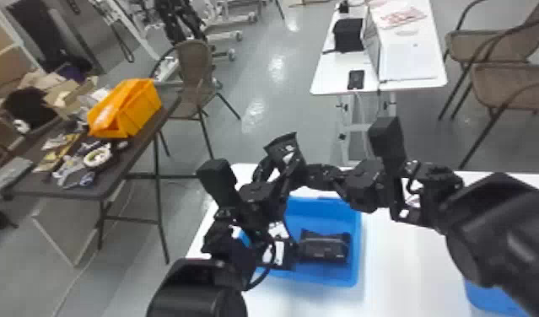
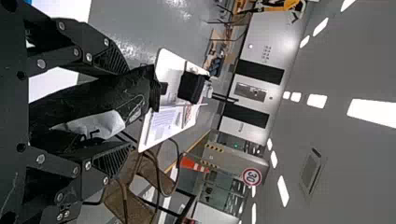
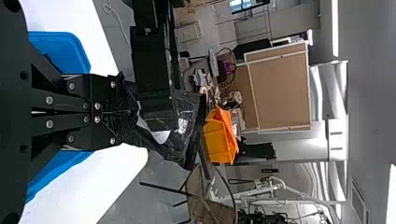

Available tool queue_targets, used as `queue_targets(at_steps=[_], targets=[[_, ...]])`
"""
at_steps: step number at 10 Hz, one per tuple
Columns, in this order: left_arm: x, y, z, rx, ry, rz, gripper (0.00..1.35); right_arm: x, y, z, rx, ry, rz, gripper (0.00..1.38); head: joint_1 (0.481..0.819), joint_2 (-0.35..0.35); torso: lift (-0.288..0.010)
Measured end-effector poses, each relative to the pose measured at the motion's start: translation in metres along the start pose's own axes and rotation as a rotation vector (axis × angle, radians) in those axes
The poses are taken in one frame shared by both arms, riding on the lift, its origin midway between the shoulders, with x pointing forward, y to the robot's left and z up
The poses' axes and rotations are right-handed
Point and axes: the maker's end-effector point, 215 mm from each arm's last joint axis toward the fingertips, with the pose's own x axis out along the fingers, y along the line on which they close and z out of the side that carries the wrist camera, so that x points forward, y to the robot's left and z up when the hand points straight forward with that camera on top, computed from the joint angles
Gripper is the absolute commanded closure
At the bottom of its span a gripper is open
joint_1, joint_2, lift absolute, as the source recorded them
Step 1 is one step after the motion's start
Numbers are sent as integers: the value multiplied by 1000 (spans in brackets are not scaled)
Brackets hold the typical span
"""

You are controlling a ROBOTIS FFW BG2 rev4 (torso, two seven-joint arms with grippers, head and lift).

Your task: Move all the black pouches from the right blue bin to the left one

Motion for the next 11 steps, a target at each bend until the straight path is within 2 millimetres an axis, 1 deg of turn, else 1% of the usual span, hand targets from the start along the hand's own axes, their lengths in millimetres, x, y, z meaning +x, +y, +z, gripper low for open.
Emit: queue_targets(at_steps=[1, 2, 4, 5, 6, 7, 8, 9, 10, 11], targets=[[0, -2, 3, 11, -12, -4, 1219, 0, 0, -1, 3, 1, 0, 1288, 695, 350, 10], [-1, -3, 6, 17, -21, -6, 1219, -1, 0, -2, 5, 1, 0, 1187, 695, 350, 10], [-3, 0, 10, 24, -41, 0, 1219, -2, -1, -5, 21, -5, -3, 211, 695, 350, 10], [-5, 4, 13, 37, -53, 13, 1219, -7, -8, -9, 34, -10, -23, 42, 695, 350, 10], [-9, 14, 14, 69, -65, 37, 1219, -19, -23, -12, 56, -27, -68, 110, 695, 350, 10], [-14, 25, 13, 114, -71, 67, 1219, -41, -46, -17, 74, -49, -140, 133, 695, 339, 10], [-20, 35, 8, 165, -67, 97, 1219, -69, -72, -24, 86, -67, -232, 133, 695, 312, 10], [-25, 45, -5, 204, -41, 120, 1219, -102, -97, -34, 107, -81, -342, 133, 695, 273, 10], [-29, 51, -20, 236, -8, 132, 1219, -135, -116, -48, 128, -89, -441, 134, 695, 238, 10], [-31, 54, -32, 280, 17, 139, 1219, -163, -127, -60, 138, -87, -514, 136, 695, 223, 10]])
